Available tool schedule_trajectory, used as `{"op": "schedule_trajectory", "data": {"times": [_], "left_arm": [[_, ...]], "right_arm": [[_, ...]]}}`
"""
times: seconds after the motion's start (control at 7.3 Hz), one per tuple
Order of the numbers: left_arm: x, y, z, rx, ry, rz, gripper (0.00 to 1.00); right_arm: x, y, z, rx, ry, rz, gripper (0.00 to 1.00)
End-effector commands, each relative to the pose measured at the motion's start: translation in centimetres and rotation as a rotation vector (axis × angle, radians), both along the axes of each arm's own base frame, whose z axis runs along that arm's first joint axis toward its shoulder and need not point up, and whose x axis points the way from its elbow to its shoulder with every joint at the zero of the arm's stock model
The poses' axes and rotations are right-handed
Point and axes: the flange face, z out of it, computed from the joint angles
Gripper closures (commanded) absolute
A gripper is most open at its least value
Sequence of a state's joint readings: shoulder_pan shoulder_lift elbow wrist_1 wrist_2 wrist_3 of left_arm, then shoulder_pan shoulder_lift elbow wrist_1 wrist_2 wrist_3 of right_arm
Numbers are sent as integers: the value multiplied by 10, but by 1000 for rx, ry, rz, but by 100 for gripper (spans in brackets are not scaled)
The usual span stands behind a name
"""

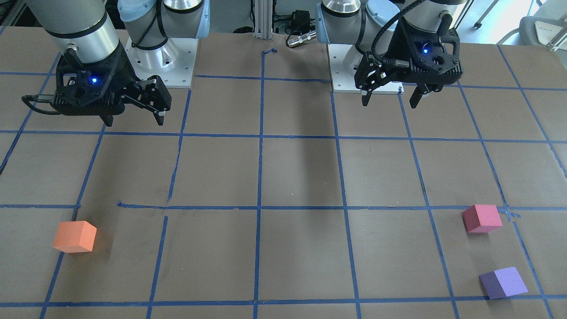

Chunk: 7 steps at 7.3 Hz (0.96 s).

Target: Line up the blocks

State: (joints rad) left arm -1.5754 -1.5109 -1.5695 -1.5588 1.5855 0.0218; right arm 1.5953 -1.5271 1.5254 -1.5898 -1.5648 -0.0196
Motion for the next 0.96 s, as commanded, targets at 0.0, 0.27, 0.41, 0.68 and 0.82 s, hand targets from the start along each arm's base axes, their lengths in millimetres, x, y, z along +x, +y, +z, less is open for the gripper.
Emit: {"op": "schedule_trajectory", "data": {"times": [0.0,0.27,0.41,0.68,0.82], "left_arm": [[1,-2,-2,1,1,2,0],[1,-1,-2,4,1,0,0],[1,-3,-3,3,1,0,0],[1,0,1,-5,1,0,0],[1,-1,-1,-2,1,0,0]], "right_arm": [[0,0,1,-6,4,-6,0],[-1,0,1,-3,6,-10,0],[-1,0,-1,5,7,-10,0],[-12,0,1,-1,59,-25,0],[-31,-6,-6,15,198,-25,0]]}}
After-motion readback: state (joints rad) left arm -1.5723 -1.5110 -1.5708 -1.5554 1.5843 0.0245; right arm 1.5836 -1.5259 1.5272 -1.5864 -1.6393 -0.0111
